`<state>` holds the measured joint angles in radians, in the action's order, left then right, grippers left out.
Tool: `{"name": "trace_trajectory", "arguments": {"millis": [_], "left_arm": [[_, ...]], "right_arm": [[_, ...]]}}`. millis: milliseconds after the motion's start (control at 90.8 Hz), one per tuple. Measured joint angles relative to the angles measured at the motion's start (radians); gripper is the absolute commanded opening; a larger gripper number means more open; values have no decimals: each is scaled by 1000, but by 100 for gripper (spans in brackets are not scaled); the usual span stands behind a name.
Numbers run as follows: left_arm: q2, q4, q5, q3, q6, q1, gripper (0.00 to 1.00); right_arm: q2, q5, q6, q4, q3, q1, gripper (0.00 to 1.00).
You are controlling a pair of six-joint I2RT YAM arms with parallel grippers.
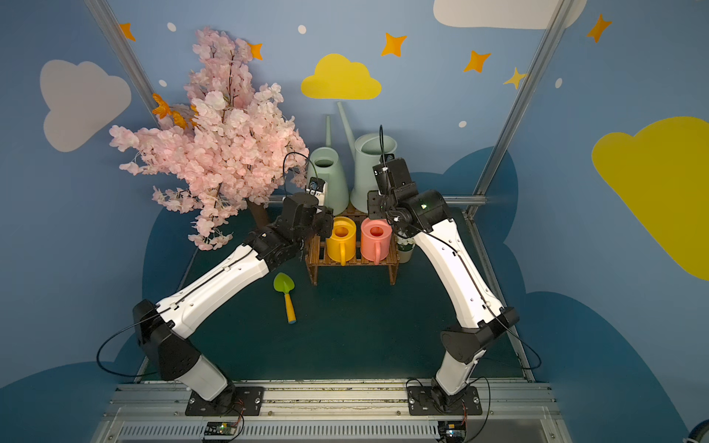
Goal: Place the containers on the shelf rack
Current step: 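Adjust the container on the shelf.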
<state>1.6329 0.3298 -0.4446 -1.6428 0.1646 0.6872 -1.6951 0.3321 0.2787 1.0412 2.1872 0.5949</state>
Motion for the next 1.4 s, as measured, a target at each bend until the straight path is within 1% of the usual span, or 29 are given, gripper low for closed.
{"name": "trace_trajectory", "arguments": {"millis": [143,264,429,573,716,903,1145,1398], "left_arm": [[-10,1,2,2,0,0,39],[-13,1,3,2,0,0,40],[-13,2,3,2,0,0,40],[-14,3,3,2,-1,0,41],[-14,4,4,2,-1,0,41],[-14,6,3,2,-1,0,41],[-14,6,4,2,-1,0,41],[-14,7,4,2,-1,0,41]], "right_arm": [[80,-5,-15,-3,-11,-13,66],[102,-67,-31,-13,-11,-78,71],[47,-226,-61,-22,-2,-161,73],[-30,-328,-97,-32,20,-174,73],[-63,-377,-121,-57,24,-175,72],[-63,-381,-130,-73,37,-150,71],[-63,-332,-129,-74,38,-85,70],[-61,-295,-118,-82,24,-69,70]]}}
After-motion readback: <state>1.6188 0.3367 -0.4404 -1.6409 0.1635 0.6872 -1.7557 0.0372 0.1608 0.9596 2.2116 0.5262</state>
